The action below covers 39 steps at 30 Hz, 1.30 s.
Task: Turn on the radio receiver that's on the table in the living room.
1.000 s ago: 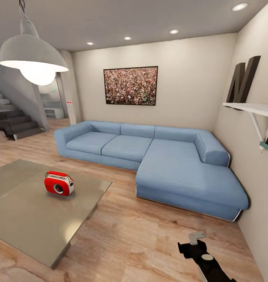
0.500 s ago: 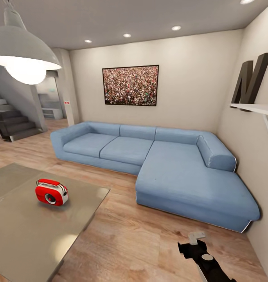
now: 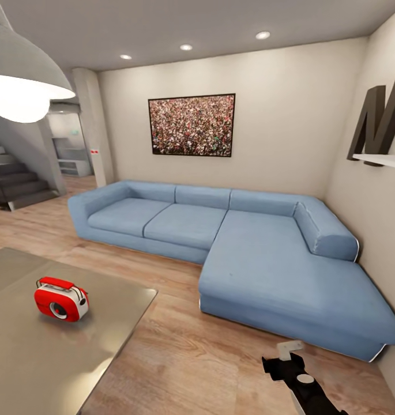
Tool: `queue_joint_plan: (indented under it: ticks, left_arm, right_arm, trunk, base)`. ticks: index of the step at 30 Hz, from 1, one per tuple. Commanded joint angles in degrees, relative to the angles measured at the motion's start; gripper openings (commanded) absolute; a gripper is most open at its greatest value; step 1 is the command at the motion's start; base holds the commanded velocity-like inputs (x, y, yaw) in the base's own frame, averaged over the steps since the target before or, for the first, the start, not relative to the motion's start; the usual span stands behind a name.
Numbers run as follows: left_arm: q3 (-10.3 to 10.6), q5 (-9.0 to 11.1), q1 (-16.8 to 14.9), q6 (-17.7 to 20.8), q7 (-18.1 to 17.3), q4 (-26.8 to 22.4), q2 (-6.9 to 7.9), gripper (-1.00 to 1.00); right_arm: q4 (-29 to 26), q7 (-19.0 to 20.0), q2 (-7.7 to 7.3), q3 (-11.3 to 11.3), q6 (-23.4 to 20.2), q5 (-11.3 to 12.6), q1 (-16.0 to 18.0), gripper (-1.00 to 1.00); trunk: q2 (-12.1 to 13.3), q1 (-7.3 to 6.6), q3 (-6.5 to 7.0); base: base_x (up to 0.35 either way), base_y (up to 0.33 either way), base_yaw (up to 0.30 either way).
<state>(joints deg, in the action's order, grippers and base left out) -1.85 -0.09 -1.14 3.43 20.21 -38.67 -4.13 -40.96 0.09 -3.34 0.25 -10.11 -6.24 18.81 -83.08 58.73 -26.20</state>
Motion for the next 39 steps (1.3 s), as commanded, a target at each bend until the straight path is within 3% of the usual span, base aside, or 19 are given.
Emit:
queue_joint_plan:
  ticks: [1,9,28,39]
  left_arm:
    - [0.0,0.0,0.0,0.0,0.0,0.0,0.0,1.0]
    - [0.0,0.0,0.0,0.0,0.0,0.0,0.0,1.0]
    - [0.0,0.0,0.0,0.0,0.0,0.0,0.26,1.0]
    - [-0.2,0.0,0.0,-1.9,0.0,0.0,0.26,1.0]
  right_arm:
    - [0.0,0.0,0.0,0.0,0.0,0.0,0.0,1.0]
    - [0.0,0.0,0.0,0.0,0.0,0.0,0.0,1.0]
    - [0.0,0.0,0.0,0.0,0.0,0.0,0.0,1.0]
    - [0.1,-0.1,0.05,0.0,0.0,0.0,0.0,1.0]
  trunk:
    - [0.0,0.0,0.0]
    - [0.0,0.0,0.0]
    - [0.0,0.0,0.0]
    - [0.0,0.0,0.0]
  base:
    - [0.325,-0.077,0.0]
    - [0.324,-0.078,0.051]
    - [0.324,-0.076,0.245]
    - [0.034,-0.004,0.292]
